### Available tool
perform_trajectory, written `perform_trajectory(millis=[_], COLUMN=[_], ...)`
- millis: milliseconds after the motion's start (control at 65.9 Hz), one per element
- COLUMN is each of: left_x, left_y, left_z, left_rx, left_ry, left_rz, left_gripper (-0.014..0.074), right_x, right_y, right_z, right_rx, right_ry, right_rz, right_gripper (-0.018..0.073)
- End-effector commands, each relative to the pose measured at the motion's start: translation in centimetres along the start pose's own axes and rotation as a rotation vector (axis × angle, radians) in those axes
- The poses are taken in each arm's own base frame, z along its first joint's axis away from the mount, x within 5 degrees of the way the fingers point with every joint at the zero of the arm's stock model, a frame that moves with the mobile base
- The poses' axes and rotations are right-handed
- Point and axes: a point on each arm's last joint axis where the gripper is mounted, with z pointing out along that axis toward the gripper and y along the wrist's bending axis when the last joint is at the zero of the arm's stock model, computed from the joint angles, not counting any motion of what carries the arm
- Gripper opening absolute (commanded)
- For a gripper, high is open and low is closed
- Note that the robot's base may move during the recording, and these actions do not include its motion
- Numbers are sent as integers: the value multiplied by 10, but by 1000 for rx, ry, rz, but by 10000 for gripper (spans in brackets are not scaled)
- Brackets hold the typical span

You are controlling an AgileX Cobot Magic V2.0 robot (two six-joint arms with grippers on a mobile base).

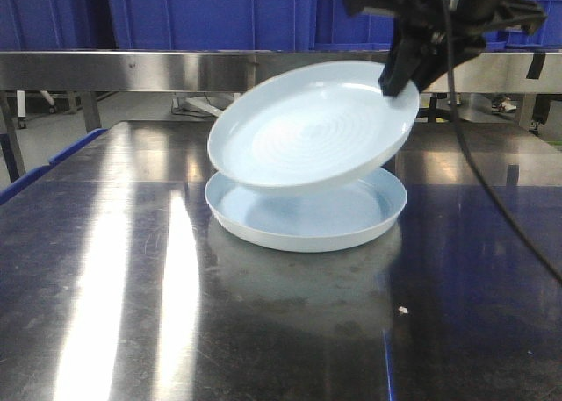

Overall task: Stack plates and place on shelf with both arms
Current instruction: 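Lift the plate with the right gripper and lower it onto the center plate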

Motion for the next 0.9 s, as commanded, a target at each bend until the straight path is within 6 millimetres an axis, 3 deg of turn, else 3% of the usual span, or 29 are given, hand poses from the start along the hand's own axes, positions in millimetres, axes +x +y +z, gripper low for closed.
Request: perform_trajectory(millis=[0,258,880], left_x=[-17,-17,-17], left_y=[-3,-3,-3], left_z=[-4,-4,-4], left_rx=[24,24,24], left_ry=[-116,-116,-116], left_rz=[-7,-7,-7], left_gripper=[89,89,89], right_x=[-18,-17,-20], right_y=[4,4,4], right_z=[-17,-7,-8], right_rx=[-27,-23,-29], right_ry=[-123,-103,-137], right_rz=[-2,-1,-1], right_gripper=[51,51,51])
